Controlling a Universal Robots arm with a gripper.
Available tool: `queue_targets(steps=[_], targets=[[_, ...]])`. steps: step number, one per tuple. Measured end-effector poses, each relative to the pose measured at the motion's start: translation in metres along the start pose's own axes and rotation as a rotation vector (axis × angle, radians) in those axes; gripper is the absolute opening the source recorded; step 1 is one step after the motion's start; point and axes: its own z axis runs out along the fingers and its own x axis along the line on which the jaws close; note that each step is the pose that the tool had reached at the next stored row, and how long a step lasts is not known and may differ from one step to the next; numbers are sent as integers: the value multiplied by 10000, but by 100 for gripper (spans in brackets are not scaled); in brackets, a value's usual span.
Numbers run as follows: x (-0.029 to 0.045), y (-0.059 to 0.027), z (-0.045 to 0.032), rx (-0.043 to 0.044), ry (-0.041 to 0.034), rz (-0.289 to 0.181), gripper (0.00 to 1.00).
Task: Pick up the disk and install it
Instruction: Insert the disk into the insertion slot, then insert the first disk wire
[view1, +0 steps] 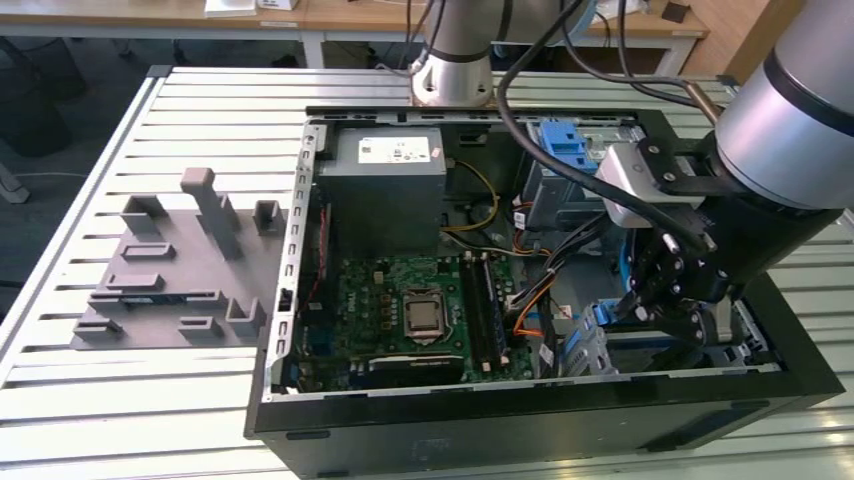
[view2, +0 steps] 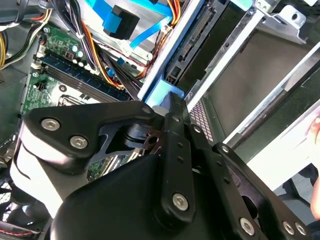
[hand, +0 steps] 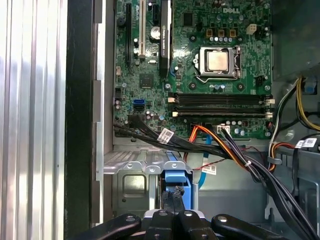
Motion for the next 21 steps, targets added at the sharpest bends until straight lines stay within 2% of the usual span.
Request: queue_targets(steps=[4, 5, 7, 21], targets=[[0, 0, -1, 0, 0, 0, 11], [0, 0, -13, 0, -2, 0, 11], [-4, 4, -105, 0, -1, 0, 11], [-8, 8, -227, 0, -2, 0, 11]])
